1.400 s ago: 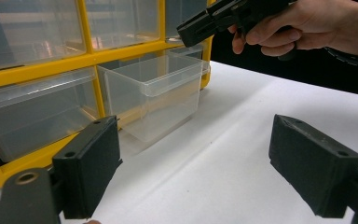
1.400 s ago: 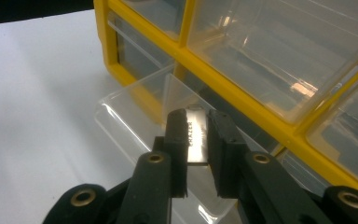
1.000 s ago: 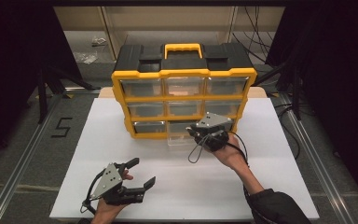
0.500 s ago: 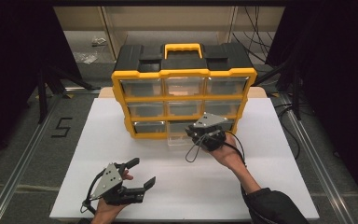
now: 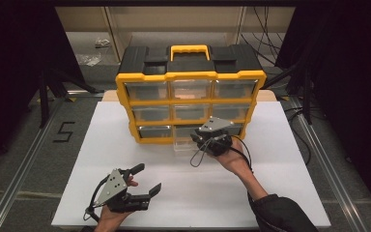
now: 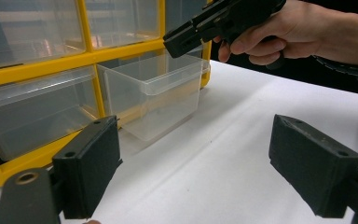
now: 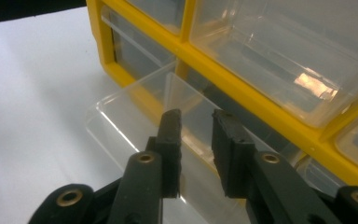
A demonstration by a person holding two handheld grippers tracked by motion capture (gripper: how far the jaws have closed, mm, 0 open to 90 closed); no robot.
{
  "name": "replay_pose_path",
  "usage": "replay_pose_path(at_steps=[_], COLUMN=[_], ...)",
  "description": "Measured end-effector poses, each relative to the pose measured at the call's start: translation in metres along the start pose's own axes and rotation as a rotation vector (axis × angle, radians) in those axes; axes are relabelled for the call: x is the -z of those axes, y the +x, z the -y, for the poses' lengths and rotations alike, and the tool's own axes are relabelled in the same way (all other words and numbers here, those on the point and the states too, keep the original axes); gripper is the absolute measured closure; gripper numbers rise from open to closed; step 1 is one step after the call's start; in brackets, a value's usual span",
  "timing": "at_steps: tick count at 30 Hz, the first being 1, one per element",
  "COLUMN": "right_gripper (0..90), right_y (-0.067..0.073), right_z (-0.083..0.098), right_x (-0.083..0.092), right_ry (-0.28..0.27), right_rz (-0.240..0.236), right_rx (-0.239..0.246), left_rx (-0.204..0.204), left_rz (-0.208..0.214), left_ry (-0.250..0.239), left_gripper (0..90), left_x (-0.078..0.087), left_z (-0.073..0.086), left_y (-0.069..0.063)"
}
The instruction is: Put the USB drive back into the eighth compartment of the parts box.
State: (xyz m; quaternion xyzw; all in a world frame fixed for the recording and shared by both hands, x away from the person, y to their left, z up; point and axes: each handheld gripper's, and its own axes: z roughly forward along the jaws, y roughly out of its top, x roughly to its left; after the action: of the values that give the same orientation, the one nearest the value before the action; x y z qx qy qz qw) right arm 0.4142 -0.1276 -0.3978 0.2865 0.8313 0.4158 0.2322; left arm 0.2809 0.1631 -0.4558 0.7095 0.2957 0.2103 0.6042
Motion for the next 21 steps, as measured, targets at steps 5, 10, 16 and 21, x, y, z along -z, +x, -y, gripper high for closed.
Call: replay_pose_path(at_steps=[5,10,16,21], right_gripper=[59.8,49.4,41.6,37.4], right_y=[0.0003,0.0019,0.0031,0.0046], right_z=[-0.0014,-0.0038,-0.0048,-0.0062], right_x=[0.0024,0.0062,0.0089,0.0104], right_ry=[-0.01,-0.011,-0.019,-0.023], right_rz=[-0.011,-0.013,-0.021,-0.033], right_rx=[0.004,-0.001,-0.01,-0.02], left_rx=[-0.002,-0.002,-0.003,-0.003], left_rz=[0.0,0.0,0.0,0.0], left_ry=[0.0,0.0,0.0,0.0], left_gripper=[16.0,16.1,16.1,16.1], left_x=[0.0001,0.0002,0.0002,0.0002], left_z=[0.0,-0.0001,-0.0001,-0.0001], left_y=[-0.0002,-0.0001,-0.0003,-0.0003])
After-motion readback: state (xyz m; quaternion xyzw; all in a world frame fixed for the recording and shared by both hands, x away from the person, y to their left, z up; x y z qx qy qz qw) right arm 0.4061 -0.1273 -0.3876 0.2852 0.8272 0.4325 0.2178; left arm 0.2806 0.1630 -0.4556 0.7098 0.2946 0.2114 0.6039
